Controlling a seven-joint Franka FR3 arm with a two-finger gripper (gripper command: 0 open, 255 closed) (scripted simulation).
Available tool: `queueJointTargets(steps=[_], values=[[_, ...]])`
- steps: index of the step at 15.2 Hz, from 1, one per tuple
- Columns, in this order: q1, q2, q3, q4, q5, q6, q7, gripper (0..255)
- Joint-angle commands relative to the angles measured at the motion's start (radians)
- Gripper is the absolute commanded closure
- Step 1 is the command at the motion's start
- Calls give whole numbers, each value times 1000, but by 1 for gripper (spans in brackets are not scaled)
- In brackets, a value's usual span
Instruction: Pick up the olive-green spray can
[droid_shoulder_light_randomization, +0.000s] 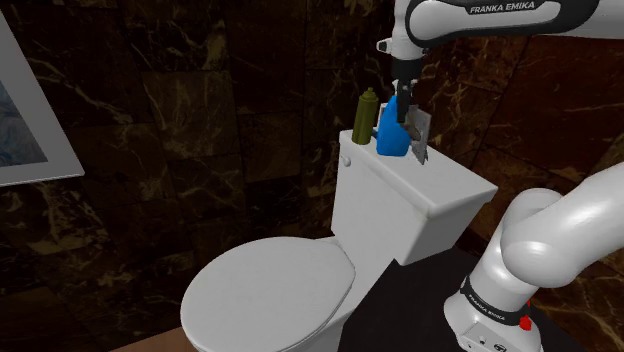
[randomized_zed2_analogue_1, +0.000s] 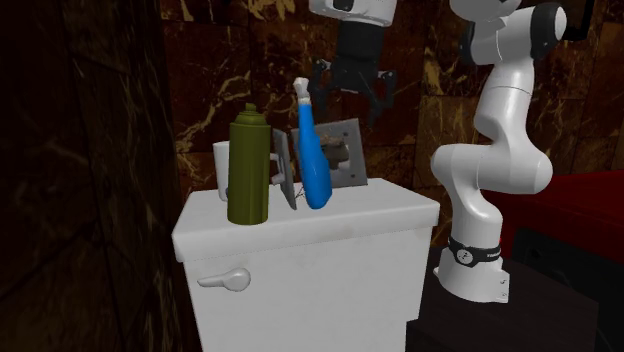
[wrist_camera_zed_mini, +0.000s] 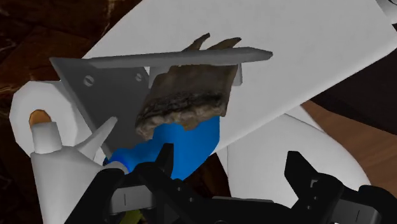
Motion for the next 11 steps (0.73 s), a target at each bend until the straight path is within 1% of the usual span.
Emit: queueJointTargets(steps=[1, 6, 11], values=[[8, 44, -23, 44, -29, 32, -81, 0], [31, 175, -71, 177, -69, 110, -267, 0], [52, 312, -107, 330, -75, 180, -452, 0]])
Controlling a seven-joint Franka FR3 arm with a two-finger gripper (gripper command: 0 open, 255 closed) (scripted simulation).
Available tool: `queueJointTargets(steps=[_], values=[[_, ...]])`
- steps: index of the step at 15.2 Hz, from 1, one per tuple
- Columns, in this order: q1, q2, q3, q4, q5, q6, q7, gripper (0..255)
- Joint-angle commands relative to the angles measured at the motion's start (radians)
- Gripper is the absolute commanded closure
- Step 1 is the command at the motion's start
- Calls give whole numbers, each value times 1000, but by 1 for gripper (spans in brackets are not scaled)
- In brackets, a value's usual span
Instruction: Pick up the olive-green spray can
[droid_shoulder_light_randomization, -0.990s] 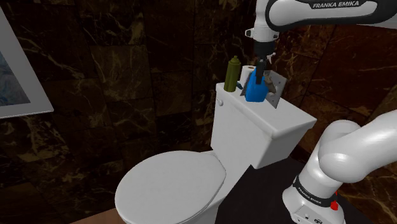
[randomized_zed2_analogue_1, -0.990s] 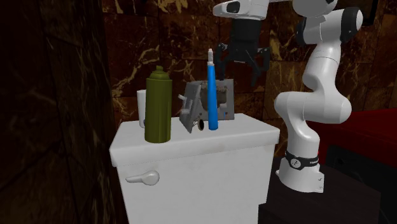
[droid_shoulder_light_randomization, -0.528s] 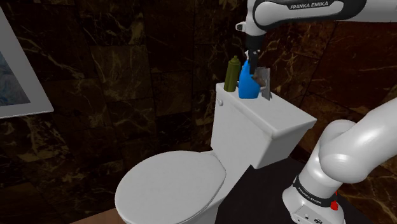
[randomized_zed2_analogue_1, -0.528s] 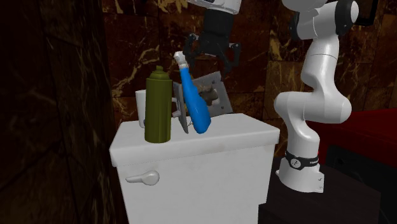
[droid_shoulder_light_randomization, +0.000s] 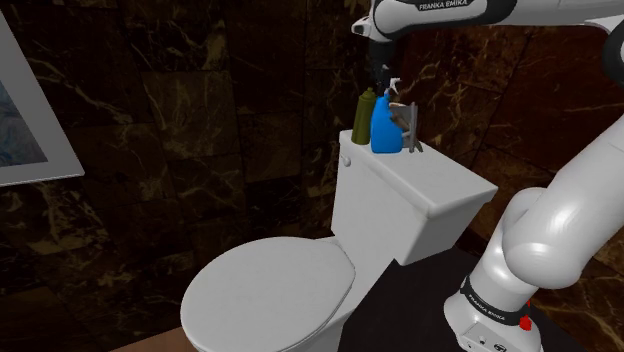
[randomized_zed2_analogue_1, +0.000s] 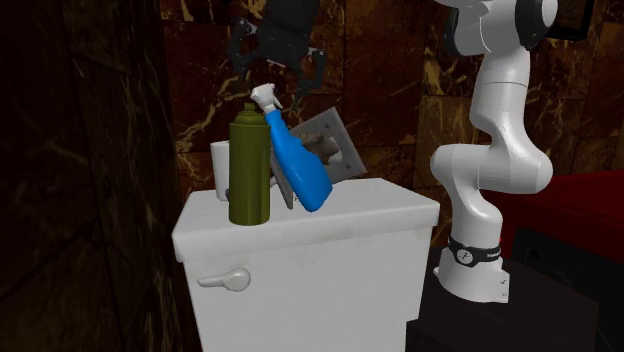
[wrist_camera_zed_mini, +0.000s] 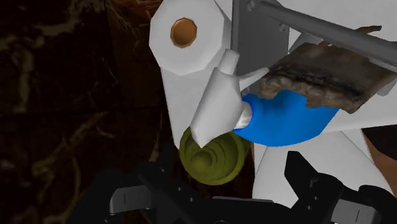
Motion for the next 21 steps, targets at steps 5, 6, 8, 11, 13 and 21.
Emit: queueJointTargets(steps=[5, 6, 8, 11, 13, 21], values=[[5, 41, -11, 0, -7, 74, -57, 0], [5, 39, -12, -15, -9, 86, -52, 0], [4, 37, -13, -44, -14, 111, -44, 0], [3, 36, -14, -52, -15, 119, -41, 0], [3, 36, -13, -52, -15, 118, -41, 255], [3, 36, -14, -52, -15, 119, -41, 255]])
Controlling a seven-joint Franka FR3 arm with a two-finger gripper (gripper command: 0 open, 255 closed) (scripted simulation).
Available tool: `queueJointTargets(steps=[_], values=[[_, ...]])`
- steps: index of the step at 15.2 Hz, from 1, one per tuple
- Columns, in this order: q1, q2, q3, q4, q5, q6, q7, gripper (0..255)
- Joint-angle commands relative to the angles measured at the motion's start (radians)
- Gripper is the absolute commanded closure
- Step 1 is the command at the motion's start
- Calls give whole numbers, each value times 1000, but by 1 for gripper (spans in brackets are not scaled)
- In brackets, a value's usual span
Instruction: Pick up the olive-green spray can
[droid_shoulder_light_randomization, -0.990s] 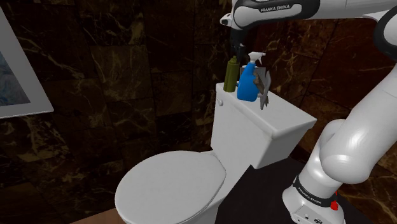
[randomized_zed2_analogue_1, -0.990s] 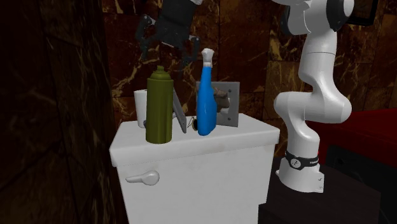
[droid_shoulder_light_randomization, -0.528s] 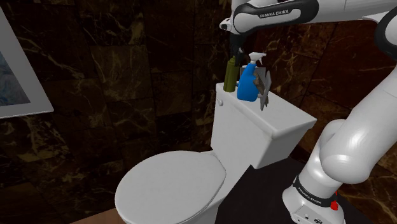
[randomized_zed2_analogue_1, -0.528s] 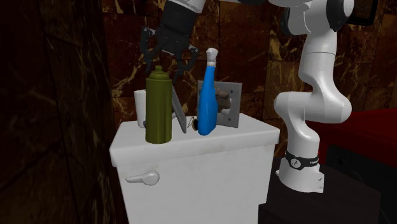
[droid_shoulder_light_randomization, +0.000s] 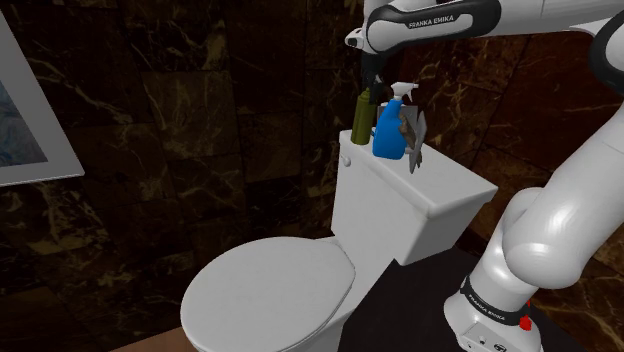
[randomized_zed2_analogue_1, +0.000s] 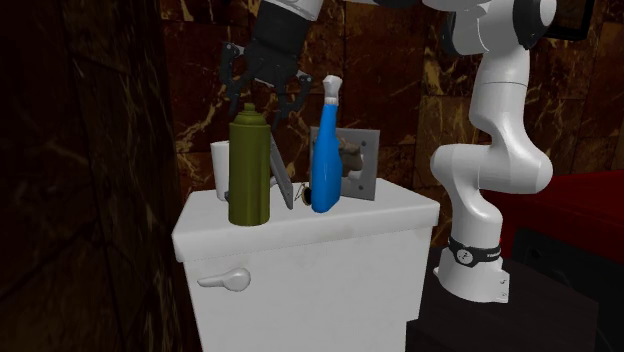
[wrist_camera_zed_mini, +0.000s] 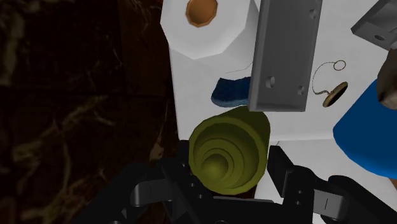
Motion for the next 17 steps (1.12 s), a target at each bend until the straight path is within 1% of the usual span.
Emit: queueJointTargets(steps=[1, 15, 17], values=[[1, 2, 1, 13, 2, -12, -4, 255], [7, 42, 6, 240, 32, -190, -69, 255], [7, 43, 6, 243, 32, -192, -69, 255]])
